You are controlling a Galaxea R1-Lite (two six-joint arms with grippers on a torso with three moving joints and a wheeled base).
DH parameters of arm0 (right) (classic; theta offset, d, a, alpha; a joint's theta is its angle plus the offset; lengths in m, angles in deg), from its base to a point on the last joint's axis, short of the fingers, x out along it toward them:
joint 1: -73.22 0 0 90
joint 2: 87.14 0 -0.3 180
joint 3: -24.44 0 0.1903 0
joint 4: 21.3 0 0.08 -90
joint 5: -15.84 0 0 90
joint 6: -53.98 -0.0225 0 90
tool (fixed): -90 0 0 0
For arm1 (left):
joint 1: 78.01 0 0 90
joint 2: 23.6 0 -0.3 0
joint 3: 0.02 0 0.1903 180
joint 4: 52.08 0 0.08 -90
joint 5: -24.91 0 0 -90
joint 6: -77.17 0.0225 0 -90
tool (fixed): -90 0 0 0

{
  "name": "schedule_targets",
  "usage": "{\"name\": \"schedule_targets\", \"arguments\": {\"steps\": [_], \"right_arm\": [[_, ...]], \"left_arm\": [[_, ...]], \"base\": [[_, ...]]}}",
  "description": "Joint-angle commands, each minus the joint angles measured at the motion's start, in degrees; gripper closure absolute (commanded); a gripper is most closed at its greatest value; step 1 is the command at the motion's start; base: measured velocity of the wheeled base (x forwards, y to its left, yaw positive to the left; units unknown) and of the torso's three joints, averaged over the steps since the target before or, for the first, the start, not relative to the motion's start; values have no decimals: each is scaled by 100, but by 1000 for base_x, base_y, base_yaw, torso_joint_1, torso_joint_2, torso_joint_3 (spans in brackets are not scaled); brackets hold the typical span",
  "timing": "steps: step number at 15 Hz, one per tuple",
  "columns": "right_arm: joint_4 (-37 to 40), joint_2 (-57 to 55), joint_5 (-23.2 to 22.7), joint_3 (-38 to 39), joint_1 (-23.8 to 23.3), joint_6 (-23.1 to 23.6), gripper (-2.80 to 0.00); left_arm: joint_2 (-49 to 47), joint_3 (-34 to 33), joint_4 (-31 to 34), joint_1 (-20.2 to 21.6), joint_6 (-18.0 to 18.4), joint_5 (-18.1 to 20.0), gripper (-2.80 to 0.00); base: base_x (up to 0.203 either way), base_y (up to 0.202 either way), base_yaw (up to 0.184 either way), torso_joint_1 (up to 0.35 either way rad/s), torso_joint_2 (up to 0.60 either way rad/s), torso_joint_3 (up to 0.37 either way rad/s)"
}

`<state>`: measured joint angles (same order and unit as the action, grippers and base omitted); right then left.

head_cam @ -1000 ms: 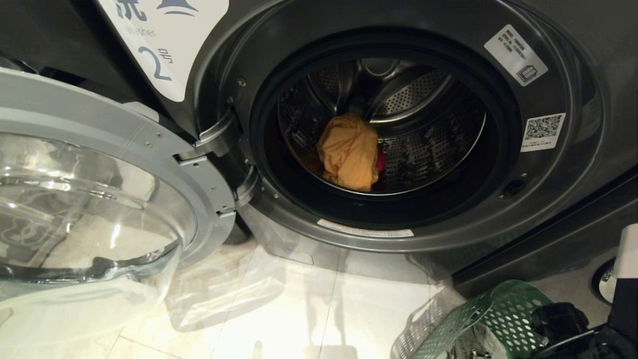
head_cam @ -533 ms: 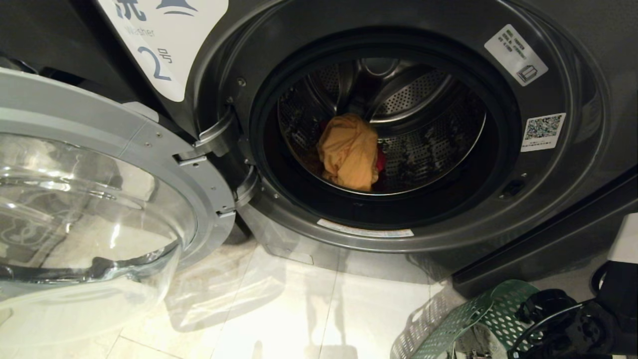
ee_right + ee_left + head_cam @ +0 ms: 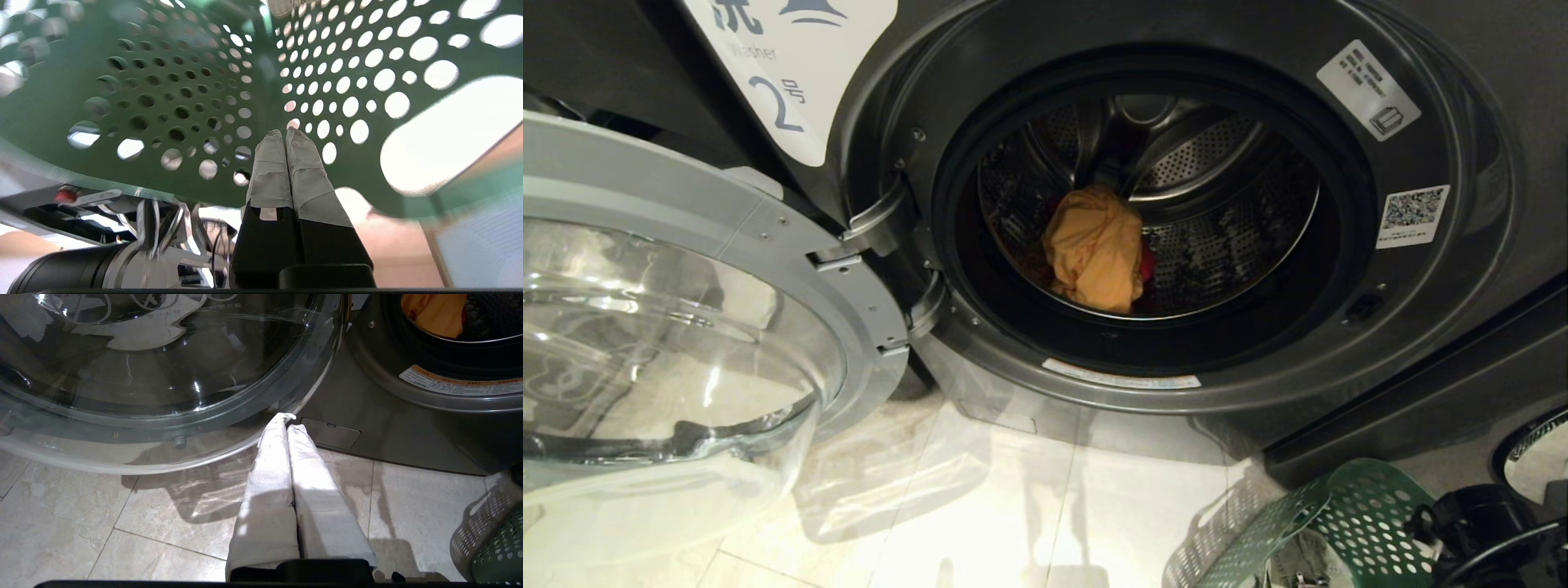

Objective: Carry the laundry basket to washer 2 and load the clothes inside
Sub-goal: Place the clothes into the washing machine

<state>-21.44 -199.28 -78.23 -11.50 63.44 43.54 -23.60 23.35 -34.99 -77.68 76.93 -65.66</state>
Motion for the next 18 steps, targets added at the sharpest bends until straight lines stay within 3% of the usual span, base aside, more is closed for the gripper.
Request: {"name": "schedule_targets", "arguments": {"steps": [1, 6, 9, 11, 15, 17, 18], "right_arm": [[-18, 1520, 1, 405, -3, 15, 0], [-6, 5024, 31, 766, 28, 565, 0], [106, 6988, 156, 920, 276, 977, 0], [556, 8188, 259, 1081, 451, 1301, 0], [2367, 10592, 259, 1028, 797, 1750, 0], [2843, 11197, 281, 1005, 915, 1763, 0], [2922, 11227, 313, 1025, 963, 1553, 0]], "left_arm": [[0, -229, -5, 2, -2, -4, 0], [0, -229, 4, 2, -2, -4, 0], [0, -229, 3, 2, -2, -4, 0], [0, -229, -5, 2, -2, -4, 0], [0, -229, -4, 2, -2, -11, 0], [0, -229, -1, 2, -2, -4, 0], [-9, -229, -5, 2, -2, -4, 0]], "base": [[0, 0, 0, 0, 0, 0], [0, 0, 0, 0, 0, 0], [0, 0, 0, 0, 0, 0], [0, 0, 0, 0, 0, 0], [0, 0, 0, 0, 0, 0], [0, 0, 0, 0, 0, 0], [0, 0, 0, 0, 0, 0]]}}
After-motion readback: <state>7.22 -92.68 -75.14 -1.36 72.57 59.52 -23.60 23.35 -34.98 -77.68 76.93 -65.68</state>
